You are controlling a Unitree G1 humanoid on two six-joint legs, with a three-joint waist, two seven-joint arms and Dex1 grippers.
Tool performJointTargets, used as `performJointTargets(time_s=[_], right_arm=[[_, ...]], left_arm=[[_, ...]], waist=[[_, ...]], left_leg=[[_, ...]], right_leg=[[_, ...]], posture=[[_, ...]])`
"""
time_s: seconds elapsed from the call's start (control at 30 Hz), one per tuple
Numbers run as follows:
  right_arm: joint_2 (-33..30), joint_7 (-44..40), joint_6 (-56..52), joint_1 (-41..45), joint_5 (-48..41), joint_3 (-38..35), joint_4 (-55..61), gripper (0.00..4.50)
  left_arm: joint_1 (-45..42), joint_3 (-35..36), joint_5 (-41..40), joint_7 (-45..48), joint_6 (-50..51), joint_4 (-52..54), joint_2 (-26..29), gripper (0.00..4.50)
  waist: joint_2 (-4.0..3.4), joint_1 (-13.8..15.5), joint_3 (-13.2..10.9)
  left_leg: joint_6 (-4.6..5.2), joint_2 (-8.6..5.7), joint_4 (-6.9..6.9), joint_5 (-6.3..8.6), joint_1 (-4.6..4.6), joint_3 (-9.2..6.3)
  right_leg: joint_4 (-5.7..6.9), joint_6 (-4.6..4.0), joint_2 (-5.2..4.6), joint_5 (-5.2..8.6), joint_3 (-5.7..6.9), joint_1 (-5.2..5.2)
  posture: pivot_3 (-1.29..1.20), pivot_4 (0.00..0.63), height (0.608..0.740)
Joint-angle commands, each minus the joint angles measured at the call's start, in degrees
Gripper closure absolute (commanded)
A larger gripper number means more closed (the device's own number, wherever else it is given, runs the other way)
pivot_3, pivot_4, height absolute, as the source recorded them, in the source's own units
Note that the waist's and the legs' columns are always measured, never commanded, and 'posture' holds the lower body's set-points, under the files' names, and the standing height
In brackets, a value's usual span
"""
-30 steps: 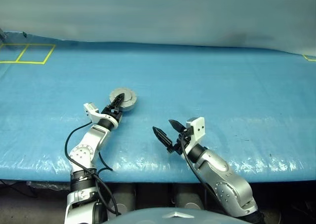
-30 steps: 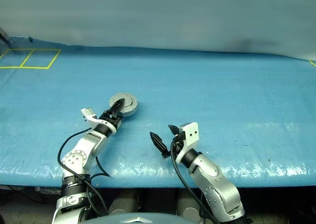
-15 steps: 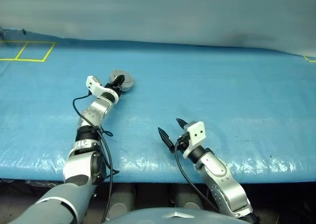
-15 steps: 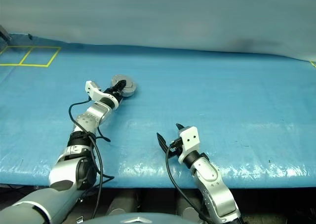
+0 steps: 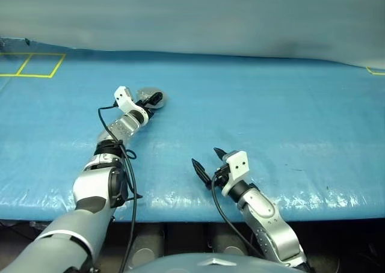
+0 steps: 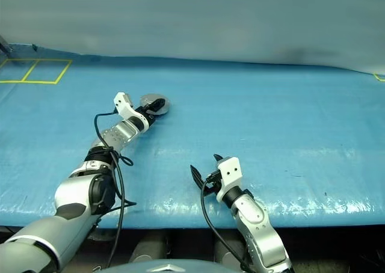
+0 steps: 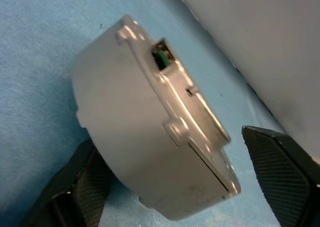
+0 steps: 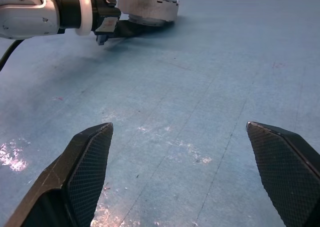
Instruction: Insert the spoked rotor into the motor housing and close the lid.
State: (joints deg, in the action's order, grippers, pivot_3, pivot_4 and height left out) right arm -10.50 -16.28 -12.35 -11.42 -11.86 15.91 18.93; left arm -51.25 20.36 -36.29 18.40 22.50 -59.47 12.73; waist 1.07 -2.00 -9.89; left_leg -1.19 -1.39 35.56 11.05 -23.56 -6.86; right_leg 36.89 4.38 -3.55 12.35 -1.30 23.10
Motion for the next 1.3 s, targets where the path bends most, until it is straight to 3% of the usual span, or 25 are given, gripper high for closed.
performJointTargets(time_s=[0.03, 0.2, 0.4, 0.5, 0.57, 0.63, 0.77, 0.97, 1.3], right_arm=[[0.32, -0.61, -0.15, 0.53, 0.16, -0.13, 1.33, 0.00], [0.39, -1.33, -0.48, 1.01, -0.08, -0.30, 0.95, 0.00], [-0.56, -2.41, -0.38, 1.71, -0.76, -2.78, 0.43, 0.00], [-2.05, -2.97, 1.23, 1.86, 0.14, -4.88, -0.44, 0.00], [-3.35, -3.68, 3.85, 1.78, 1.52, -5.61, -1.32, 0.00], [-4.89, -4.82, 6.05, 1.69, 2.84, -5.66, -2.00, 0.00], [-5.45, -5.44, 7.11, 1.51, 2.10, -7.37, -2.40, 0.00], [-4.87, -4.94, 9.48, 0.50, 3.75, -7.53, -3.48, 0.00], [-3.51, -5.21, 9.70, -0.30, 4.06, -7.18, -3.42, 0.00]], left_arm=[[3.85, 0.66, 2.01, -0.83, 2.76, 3.16, 2.82, 0.03], [11.81, 0.07, 1.37, -0.17, 10.68, 14.76, 5.31, 0.03], [27.65, -6.18, 0.36, 5.77, 23.69, 40.34, 10.42, 0.03], [38.13, -11.18, 3.31, 8.71, 20.53, 56.00, 13.10, 0.03], [44.71, -13.17, 8.07, 10.07, 8.28, 64.06, 11.60, 0.03], [48.73, -13.73, 10.19, 9.29, 2.30, 68.93, 9.19, 0.03], [56.09, -17.22, 18.33, 7.47, -10.99, 73.81, 5.86, 0.03], [61.73, -20.33, 27.03, 5.85, -23.52, 72.37, 4.65, 0.03], [62.89, -23.15, 31.05, 6.38, -28.42, 69.38, 4.70, 0.03]], waist=[[-0.04, -0.61, 0.02], [-0.14, -1.60, 0.09], [-0.30, -1.64, 0.22], [-0.40, -1.33, 0.28], [-0.44, -0.68, 0.30], [-0.43, 0.14, 0.30], [-0.39, 1.42, 0.27], [-0.42, 1.39, 0.29], [-0.43, 1.32, 0.29]], left_leg=[[0.00, 0.02, 0.00, 0.00, 0.06, 0.01], [0.00, 0.07, -0.04, 0.00, 0.28, 0.04], [-0.02, 0.11, -0.36, 0.01, 0.70, 0.25], [-0.03, 0.11, -0.40, 0.02, 0.71, 0.26], [-0.05, 0.06, -0.42, 0.04, 0.70, 0.32], [-0.05, 0.06, -0.41, 0.05, 0.67, 0.37], [-0.07, 0.10, -0.35, 0.05, 0.53, 0.32], [-0.05, 0.05, -0.36, 0.06, 0.41, 0.38], [-0.02, 0.04, -0.27, 0.04, 0.01, 0.34]], right_leg=[[0.01, 0.00, 0.00, 0.00, -0.01, -0.05], [0.04, -0.04, 0.01, 0.00, -0.03, -0.20], [0.03, -0.34, 0.00, 0.17, -0.23, -0.37], [0.03, -0.60, -0.03, 0.33, -0.25, -0.36], [-0.02, -0.63, -0.13, 0.35, -0.31, -0.35], [-0.06, -0.63, -0.17, 0.35, -0.32, -0.31], [-0.02, -0.64, -0.16, 0.35, -0.25, -0.22], [-0.08, -0.64, -0.23, 0.36, -0.26, -0.15], [0.00, -0.62, -0.17, 0.35, -0.18, 0.24]], posture=[[0.00, 0.150, 0.740], [0.00, 0.150, 0.740], [0.00, 0.150, 0.740], [0.00, 0.150, 0.740], [0.00, 0.150, 0.740], [0.00, 0.150, 0.740], [0.00, 0.150, 0.740], [0.00, 0.150, 0.740], [0.00, 0.150, 0.740]])
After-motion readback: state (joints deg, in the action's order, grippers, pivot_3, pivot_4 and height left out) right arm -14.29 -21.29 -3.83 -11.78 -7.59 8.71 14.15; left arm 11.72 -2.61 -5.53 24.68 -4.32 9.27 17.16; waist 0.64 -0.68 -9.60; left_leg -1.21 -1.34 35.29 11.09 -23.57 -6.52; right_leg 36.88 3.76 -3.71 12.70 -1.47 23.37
